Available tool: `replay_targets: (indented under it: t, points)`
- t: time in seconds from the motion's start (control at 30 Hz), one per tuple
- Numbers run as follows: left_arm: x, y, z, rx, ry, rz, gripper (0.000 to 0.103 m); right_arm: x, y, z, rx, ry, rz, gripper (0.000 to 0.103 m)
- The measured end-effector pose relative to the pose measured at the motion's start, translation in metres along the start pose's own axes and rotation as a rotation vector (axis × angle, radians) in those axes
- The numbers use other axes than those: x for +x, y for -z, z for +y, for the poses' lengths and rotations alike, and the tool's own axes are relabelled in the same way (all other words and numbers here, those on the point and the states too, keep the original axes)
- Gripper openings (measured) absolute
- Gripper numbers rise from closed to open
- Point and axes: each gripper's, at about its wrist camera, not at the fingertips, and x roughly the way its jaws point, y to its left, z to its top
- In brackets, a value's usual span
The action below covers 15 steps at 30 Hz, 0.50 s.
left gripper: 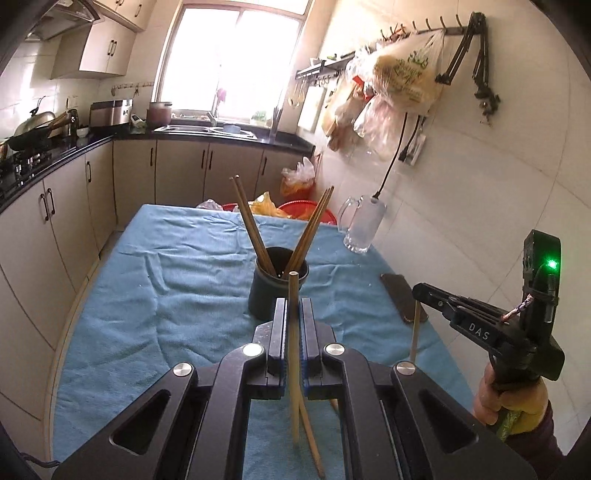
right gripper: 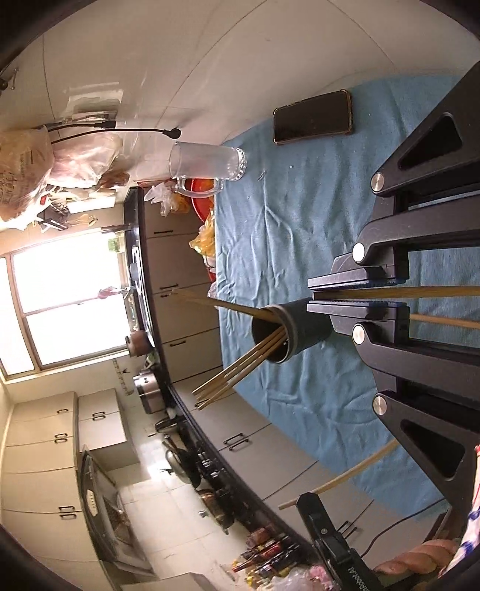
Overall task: Organize utensils
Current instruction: 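Lift both chopsticks upright and carry them above the black holder cup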
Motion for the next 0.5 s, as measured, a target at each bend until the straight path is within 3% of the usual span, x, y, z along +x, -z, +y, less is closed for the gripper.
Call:
replay_targets:
  t: [0.5]
  points:
    - [-0.016, -0.006, 0.001, 0.001, 0.019, -0.045, 0.005, -0.016, -0.009, 0.004, 0.000, -0.017, -0.051, 0.005]
